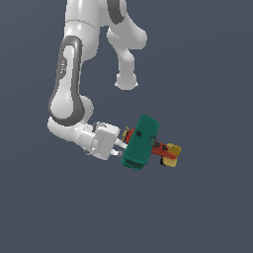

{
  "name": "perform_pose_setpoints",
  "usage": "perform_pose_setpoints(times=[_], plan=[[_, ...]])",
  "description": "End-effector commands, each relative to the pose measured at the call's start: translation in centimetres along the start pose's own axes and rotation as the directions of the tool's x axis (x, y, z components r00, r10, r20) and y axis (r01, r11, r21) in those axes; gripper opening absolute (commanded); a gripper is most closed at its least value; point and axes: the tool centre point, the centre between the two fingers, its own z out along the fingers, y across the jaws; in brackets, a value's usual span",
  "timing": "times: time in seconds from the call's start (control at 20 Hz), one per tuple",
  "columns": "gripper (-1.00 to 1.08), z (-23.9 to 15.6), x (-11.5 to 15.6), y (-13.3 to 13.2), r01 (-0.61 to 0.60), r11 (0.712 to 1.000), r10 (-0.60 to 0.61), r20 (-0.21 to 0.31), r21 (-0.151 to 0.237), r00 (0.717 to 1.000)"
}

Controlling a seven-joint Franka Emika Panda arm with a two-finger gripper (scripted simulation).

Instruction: Pick up the object and move it to a goal position.

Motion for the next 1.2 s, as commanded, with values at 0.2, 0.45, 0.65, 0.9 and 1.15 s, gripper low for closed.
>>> perform_pose_setpoints(times=[0.2, 0.45, 0.65, 0.9, 1.15], plan=[[0.28, 1.10, -0.36, -0.27, 0.022, 1.000, -0.022, 0.021, 0.004, 1.000], [0.28, 1.06, -0.21, -0.14, 0.024, 1.000, -0.024, 0.012, 0.014, 1.000], [0.28, 0.84, 0.10, 0.11, 0.024, 0.999, -0.024, -0.006, 0.030, 1.000], [0.28, 0.76, 0.35, 0.34, 0.029, 0.999, -0.028, -0.021, 0.045, 0.999], [0.28, 0.78, 0.37, 0.38, 0.028, 0.999, -0.027, -0.023, 0.046, 0.999]])
